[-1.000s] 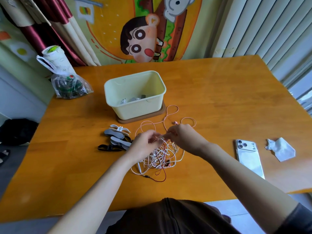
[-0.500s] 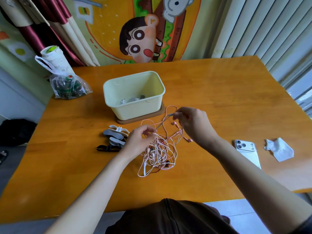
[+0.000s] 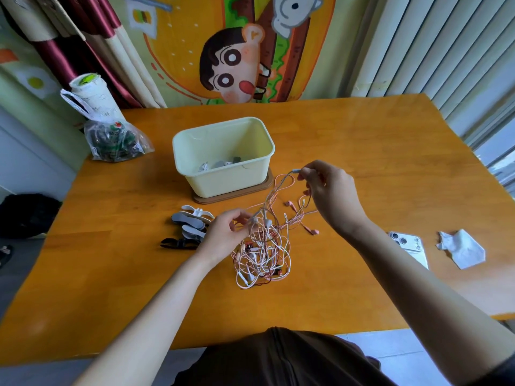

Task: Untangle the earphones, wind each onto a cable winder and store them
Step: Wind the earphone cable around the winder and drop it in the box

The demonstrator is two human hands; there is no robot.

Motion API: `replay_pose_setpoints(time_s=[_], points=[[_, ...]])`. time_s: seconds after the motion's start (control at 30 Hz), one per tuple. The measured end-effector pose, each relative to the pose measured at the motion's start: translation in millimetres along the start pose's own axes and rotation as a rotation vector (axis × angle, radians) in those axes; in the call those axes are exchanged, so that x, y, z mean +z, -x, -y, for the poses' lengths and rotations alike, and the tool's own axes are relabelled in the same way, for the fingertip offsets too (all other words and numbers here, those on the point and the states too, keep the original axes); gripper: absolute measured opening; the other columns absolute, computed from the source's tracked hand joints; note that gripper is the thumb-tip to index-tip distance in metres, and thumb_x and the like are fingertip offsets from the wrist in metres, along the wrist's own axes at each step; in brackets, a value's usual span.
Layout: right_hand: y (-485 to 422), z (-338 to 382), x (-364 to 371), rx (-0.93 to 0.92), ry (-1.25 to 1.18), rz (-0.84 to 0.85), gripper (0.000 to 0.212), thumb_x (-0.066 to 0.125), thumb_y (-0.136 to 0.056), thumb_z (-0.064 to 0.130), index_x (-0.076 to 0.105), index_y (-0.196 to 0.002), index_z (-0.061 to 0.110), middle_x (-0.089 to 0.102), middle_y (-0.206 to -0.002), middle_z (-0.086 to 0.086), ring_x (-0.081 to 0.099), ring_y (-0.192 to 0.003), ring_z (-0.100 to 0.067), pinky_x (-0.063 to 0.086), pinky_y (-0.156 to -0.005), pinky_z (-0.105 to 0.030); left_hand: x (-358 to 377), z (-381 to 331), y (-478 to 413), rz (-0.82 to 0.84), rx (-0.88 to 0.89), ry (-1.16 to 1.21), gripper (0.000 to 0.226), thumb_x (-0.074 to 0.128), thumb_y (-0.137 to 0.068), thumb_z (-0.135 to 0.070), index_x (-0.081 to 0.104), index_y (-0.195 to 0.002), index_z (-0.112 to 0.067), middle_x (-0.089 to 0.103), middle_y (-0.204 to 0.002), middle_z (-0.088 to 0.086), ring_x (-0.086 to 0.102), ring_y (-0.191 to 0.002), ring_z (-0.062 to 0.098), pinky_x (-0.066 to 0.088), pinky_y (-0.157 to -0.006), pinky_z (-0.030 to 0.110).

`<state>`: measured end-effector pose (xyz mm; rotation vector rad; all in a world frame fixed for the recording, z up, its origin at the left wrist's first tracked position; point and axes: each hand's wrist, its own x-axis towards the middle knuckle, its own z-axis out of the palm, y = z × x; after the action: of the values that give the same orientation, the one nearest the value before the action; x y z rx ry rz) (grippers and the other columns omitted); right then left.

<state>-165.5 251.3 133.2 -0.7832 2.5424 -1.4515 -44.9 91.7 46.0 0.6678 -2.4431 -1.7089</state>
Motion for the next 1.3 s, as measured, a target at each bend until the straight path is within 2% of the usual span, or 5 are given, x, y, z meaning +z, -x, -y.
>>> replay_pose_setpoints(time_s=[0.3,0.67,0.83,1.1,1.3], points=[[-3,-4,7,0.023,0.048,0.023,0.024,0.046,-0.098,0.015,0.064,-0.086,0.006,0.054,-0.060,0.003,0.060,-0.057,-0.018,0.037,-0.044,-0.010,-4,2,2,-0.077,-0.006,-0.053,0.015,0.071,-0.079,-0.034,0.063,-0.086,-0.024,0.066,-0.088,-0.009,0.052,-0.061,0.001,0.040,-0.058,0.017],[-7,-7,6,0.053,0.031,0.007,0.024,0.044,-0.100,0.014,0.064,-0.094,0.002,0.051,-0.068,0.010,0.054,-0.057,-0.004,0.034,-0.041,-0.003,-3,-1,-1,-0.001,-0.032,0.014,0.030,0.071,-0.084,-0.014,0.057,-0.099,-0.036,0.058,-0.081,0.000,0.049,-0.070,0.017,0.046,-0.071,0.035],[-9,-14,9,0.102,0.021,0.002,0.025,0.044,-0.100,0.014,0.064,-0.093,0.001,0.052,-0.066,0.007,0.054,-0.056,-0.007,0.034,-0.041,-0.005,-4,-9,4,0.047,-0.143,0.076,0.021,0.057,-0.092,-0.010,0.058,-0.108,-0.024,0.055,-0.087,0.001,0.054,-0.079,0.014,0.046,-0.065,0.011],[-9,-27,18,0.143,0.057,0.011,0.027,0.044,-0.099,0.015,0.065,-0.090,0.002,0.051,-0.062,0.010,0.052,-0.051,-0.002,0.038,-0.044,-0.008,-4,-4,10,0.012,-0.159,0.150,0.005,0.061,-0.092,-0.016,0.058,-0.095,-0.016,0.060,-0.086,0.005,0.058,-0.077,0.014,0.047,-0.079,0.031],[-6,-33,21,0.185,0.066,0.017,0.025,0.044,-0.099,0.014,0.064,-0.087,0.004,0.050,-0.062,0.011,0.049,-0.048,0.002,0.037,-0.044,-0.009,-3,-9,11,-0.159,-0.120,0.249,0.019,0.069,-0.084,-0.001,0.053,-0.085,-0.012,0.066,-0.081,0.002,0.063,-0.076,0.011,0.049,-0.065,0.014]])
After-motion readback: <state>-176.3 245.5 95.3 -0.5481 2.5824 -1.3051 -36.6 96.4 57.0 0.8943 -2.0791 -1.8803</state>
